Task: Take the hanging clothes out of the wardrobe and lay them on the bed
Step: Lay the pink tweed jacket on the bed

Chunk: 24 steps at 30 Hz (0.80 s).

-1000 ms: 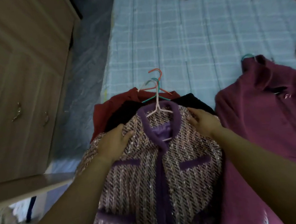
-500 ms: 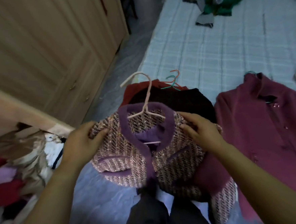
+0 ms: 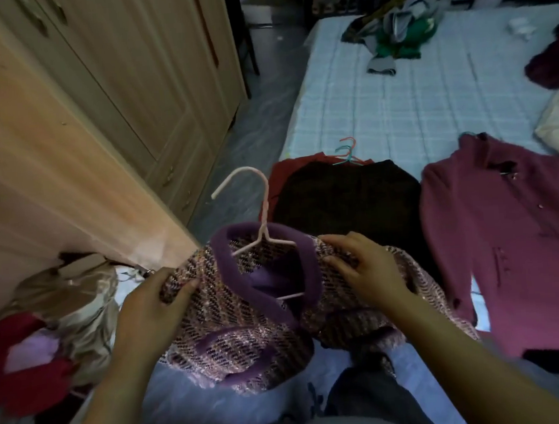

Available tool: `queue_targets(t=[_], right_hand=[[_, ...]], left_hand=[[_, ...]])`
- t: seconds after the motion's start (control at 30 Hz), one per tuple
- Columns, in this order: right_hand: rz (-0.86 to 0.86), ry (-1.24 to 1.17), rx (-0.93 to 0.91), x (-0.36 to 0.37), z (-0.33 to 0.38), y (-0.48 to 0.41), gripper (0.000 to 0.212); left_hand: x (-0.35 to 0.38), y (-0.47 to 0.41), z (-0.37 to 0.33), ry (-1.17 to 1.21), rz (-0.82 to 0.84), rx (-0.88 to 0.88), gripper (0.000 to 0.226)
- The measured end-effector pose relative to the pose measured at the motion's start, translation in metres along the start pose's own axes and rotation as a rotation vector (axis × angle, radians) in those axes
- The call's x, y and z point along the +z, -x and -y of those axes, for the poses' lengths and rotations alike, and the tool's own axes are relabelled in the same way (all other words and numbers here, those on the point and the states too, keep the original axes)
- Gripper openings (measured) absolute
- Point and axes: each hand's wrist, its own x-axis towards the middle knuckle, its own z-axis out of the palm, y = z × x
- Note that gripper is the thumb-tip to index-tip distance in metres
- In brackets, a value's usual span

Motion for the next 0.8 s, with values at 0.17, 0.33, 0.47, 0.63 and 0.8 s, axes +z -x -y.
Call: queue_targets(t=[0.17, 0.33, 0.47, 0.63, 0.8], right_hand=[[0.010, 0.006, 0.093, 0.045, 0.035, 0.050, 0.025], [-0.069, 0.021, 0.211, 0.041, 0.045, 0.109, 0.025], [-0.188, 0.040, 0.289, 0.020, 0.043, 0.138, 0.023], [-0.395, 0.119, 0.336, -0.033, 0.029, 0.177, 0.027], [-0.547, 0.239, 0.412, -0.109, -0.001, 0.225, 0.029]], left_hand=[[-0.022, 0.028, 0.047, 0.015, 0.086, -0.008, 0.016], [-0.021, 0.035, 0.047, 0.011, 0.185, 0.103, 0.020], [-0.008, 0.030, 0.024, 0.031, 0.228, 0.243, 0.016], [0.029, 0.036, -0.031, 0.108, 0.336, 0.351, 0.013], [0.083, 0.057, -0.115, 0.226, 0.463, 0.435, 0.016]])
